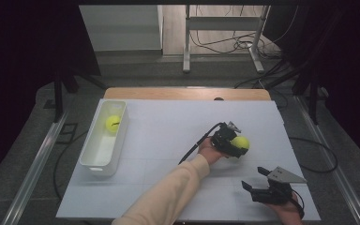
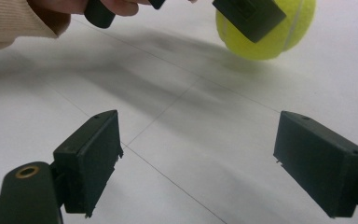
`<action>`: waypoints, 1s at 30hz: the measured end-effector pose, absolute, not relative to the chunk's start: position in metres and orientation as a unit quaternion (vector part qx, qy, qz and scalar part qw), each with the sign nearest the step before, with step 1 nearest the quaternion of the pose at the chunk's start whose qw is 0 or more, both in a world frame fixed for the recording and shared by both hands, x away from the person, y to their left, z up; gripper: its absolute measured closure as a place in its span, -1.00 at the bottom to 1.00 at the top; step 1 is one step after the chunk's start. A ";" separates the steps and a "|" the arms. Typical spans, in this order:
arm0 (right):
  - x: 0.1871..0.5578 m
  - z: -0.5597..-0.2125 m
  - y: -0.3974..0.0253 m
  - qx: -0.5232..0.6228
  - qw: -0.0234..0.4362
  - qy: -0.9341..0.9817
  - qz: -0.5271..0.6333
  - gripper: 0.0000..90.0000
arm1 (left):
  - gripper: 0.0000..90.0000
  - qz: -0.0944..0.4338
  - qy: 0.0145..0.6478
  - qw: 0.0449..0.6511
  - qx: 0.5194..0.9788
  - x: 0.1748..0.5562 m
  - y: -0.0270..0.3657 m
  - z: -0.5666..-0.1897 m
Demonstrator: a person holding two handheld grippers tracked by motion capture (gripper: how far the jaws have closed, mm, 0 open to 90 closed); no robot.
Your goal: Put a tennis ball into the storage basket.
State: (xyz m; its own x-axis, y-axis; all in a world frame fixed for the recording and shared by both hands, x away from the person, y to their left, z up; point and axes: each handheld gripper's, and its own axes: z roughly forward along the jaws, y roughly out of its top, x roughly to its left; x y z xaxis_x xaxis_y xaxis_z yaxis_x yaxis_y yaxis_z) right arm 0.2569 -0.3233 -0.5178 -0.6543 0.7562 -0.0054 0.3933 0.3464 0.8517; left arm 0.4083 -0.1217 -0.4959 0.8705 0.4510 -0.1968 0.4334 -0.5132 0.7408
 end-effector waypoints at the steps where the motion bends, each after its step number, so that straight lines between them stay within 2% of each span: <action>1: 0.257 -0.518 -0.323 0.362 0.205 0.795 0.443 -0.66 | -0.41 0.010 0.254 0.423 0.870 0.408 -0.122 -0.496; 30: 0.256 -0.518 -0.323 0.362 0.208 0.795 0.439 -0.66 | -0.41 0.034 0.248 0.439 0.863 0.393 -0.082 -0.472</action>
